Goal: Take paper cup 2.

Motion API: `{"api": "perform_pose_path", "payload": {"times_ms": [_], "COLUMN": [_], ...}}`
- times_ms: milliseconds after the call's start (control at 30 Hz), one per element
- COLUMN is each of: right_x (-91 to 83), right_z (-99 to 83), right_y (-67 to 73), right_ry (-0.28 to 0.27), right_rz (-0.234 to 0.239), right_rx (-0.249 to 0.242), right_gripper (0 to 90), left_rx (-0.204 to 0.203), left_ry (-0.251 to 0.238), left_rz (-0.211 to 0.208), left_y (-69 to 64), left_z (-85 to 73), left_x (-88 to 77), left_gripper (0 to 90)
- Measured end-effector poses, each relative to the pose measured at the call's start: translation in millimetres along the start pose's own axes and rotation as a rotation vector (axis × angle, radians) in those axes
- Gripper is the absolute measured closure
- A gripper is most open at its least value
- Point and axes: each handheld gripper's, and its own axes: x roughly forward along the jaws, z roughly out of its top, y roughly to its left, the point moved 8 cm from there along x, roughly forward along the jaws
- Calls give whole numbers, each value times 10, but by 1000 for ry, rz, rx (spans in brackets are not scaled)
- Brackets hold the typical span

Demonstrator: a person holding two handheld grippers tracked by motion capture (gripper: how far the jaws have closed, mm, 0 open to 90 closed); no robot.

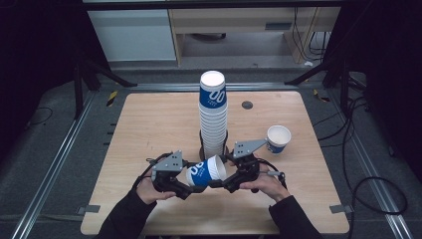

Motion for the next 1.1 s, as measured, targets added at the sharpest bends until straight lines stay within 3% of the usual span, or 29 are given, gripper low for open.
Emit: {"api": "perform_pose_path", "payload": {"times_ms": [233, 333, 467, 633, 733, 900, 1100], "right_x": [-69, -109, -134, -53, 33, 130, 177], "right_z": [36, 37, 27, -39, -90, -130, -174], "right_y": [-4, -26, -65, -83, -56, -21, -2], "right_ry": [-15, 10, 51, 138, 188, 222, 255], "right_rz": [-21, -52, -104, -143, -137, -116, -109], "right_rx": [-18, -38, -54, -75, -85, -93, -101], "right_gripper": [158, 157, 155, 154, 153, 151, 150], "left_rx": [-15, -24, -16, -1, 22, 55, 43], "left_ry": [-17, -10, 41, 117, 162, 235, 247], "left_rz": [24, 37, 74, 72, 61, 26, 25], "left_y": [32, 59, 118, 113, 84, 15, 41], "left_z": [22, 14, -41, -126, -168, -264, -310], "left_x": [-52, -79, -95, -37, 14, 137, 167], "left_gripper": [191, 163, 132, 110, 109, 128, 254]}}
